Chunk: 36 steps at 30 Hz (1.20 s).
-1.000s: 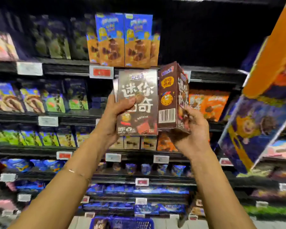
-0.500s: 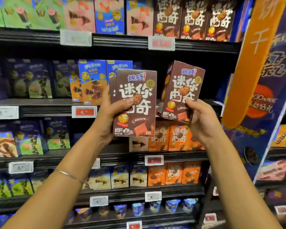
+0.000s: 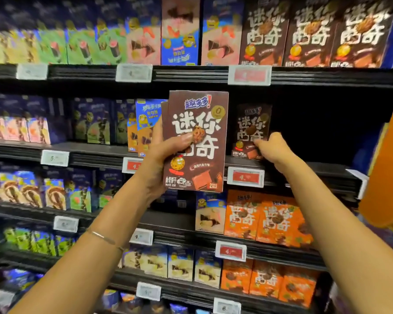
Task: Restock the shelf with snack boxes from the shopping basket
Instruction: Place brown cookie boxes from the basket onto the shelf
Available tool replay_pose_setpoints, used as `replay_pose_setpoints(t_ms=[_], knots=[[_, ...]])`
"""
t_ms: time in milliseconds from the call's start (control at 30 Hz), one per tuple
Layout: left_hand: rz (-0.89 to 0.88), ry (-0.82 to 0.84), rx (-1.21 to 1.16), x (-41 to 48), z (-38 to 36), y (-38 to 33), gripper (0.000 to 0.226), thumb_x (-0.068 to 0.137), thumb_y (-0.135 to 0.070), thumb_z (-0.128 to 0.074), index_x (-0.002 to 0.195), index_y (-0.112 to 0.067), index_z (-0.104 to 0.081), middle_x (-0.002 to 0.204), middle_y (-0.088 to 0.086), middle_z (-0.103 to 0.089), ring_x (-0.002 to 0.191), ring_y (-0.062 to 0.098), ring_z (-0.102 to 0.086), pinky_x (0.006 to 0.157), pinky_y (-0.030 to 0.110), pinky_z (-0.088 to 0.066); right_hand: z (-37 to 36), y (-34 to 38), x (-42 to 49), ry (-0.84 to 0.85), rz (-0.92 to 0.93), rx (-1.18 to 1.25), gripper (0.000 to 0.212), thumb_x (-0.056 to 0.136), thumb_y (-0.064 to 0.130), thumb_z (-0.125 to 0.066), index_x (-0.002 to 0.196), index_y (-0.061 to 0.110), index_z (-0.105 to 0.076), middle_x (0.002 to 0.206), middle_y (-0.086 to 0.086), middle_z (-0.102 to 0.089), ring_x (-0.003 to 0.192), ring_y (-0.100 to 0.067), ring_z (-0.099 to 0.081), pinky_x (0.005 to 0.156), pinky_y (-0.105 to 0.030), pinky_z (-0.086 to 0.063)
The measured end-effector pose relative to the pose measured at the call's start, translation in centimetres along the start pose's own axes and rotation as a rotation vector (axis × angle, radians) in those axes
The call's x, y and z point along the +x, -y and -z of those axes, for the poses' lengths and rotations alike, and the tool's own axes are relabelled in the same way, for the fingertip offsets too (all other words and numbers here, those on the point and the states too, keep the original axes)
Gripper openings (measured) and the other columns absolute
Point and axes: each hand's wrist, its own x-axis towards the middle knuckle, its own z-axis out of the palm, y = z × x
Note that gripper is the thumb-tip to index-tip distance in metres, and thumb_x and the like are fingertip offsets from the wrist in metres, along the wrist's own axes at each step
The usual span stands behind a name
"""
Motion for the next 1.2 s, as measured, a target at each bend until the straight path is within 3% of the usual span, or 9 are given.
replay_pose_setpoints(t_ms=[133,267,367,633,800,900,967,1100,1200], knots=[[-0.026,0.008,0.015,0.3,-0.5,-0.1,0.103,0.06,-0.026,-0.078,0.154,-0.002,-0.04,0.101,0.003,-0.079,0.084,0.023,-0.079,0.066,0.036,-0.064,-0.4,-0.3,3.0,0.017,-0.029,-0.218,0.025,0.096,0.009,-0.053,0.11,-0.008,-0.064,0.115,-0.028,-0.066,0.104,-0.041,-0.065,0.079,-0.039,-0.051],[0.007,-0.001,-0.022,0.6,-0.8,-0.1,0.103,0.06,-0.026,-0.078,0.153,0.0,-0.041,0.101,0.005,-0.079,0.082,0.022,-0.079,0.064,0.033,-0.064,-0.8,0.2,5.2,0.159,-0.073,-0.361,0.04,0.096,0.009,-0.059,0.133,-0.006,-0.057,0.138,-0.025,-0.056,0.128,-0.039,-0.053,0.098,-0.037,-0.046],[0.007,-0.01,-0.019,1.0,-1.2,-0.1,0.104,0.06,-0.026,-0.078,0.153,0.0,-0.042,0.102,0.006,-0.079,0.083,0.023,-0.079,0.066,0.035,-0.064,-1.9,0.1,6.3,0.17,0.015,-0.405,0.053,0.101,0.013,-0.059,0.148,-0.003,-0.041,0.152,-0.022,-0.044,0.136,-0.038,-0.045,0.11,-0.04,-0.041],[0.017,-0.015,-0.019,1.4,-1.4,0.3,0.104,0.061,-0.025,-0.08,0.154,-0.001,-0.041,0.107,0.008,-0.077,0.087,0.025,-0.079,0.068,0.037,-0.064,-3.8,-0.3,7.0,0.151,0.024,-0.372,0.057,0.102,0.021,-0.059,0.151,0.001,-0.039,0.156,-0.021,-0.039,0.141,-0.037,-0.04,0.117,-0.043,-0.034],[0.013,-0.017,-0.013,1.2,-1.2,-0.1,0.103,0.061,-0.025,-0.08,0.154,-0.003,-0.042,0.106,0.007,-0.077,0.086,0.025,-0.079,0.068,0.037,-0.064,-3.4,0.1,6.0,0.132,-0.043,-0.187,0.049,0.103,0.017,-0.055,0.147,-0.001,-0.044,0.15,-0.02,-0.046,0.135,-0.035,-0.047,0.111,-0.041,-0.041],[0.005,-0.001,0.005,0.8,-0.8,-0.3,0.101,0.062,-0.025,-0.08,0.154,-0.005,-0.042,0.106,0.006,-0.078,0.088,0.025,-0.079,0.068,0.036,-0.064,-2.1,2.5,3.1,-0.063,-0.027,0.007,0.039,0.102,0.015,-0.048,0.136,-0.004,-0.052,0.135,-0.022,-0.058,0.121,-0.037,-0.057,0.103,-0.044,-0.049],[-0.006,0.003,0.032,0.6,-0.7,-0.2,0.101,0.063,-0.026,-0.079,0.154,-0.005,-0.041,0.107,0.006,-0.077,0.088,0.025,-0.079,0.068,0.036,-0.064,-1.1,4.6,-1.2,-0.168,0.093,0.166,0.034,0.101,0.027,-0.051,0.127,0.006,-0.058,0.121,-0.012,-0.064,0.11,-0.028,-0.062,0.09,-0.04,-0.054],[-0.03,0.002,0.077,0.4,-0.9,0.1,0.101,0.061,-0.026,-0.08,0.153,-0.012,-0.041,0.113,0.007,-0.076,0.09,0.026,-0.078,0.068,0.037,-0.064,0.4,7.2,-11.3,0.123,0.318,0.414,0.05,0.087,0.067,-0.051,0.115,0.027,-0.062,0.112,0.008,-0.07,0.105,-0.008,-0.066,0.084,-0.031,-0.056],[-0.042,-0.001,0.121,0.5,-1.2,0.5,0.105,0.06,-0.027,-0.082,0.155,-0.016,-0.038,0.121,0.01,-0.073,0.096,0.029,-0.077,0.072,0.039,-0.064,0.0,7.7,-15.5,0.304,0.37,0.462,0.046,0.084,0.062,-0.067,0.115,0.028,-0.062,0.108,0.012,-0.074,0.096,-0.005,-0.073,0.069,-0.021,-0.06]])
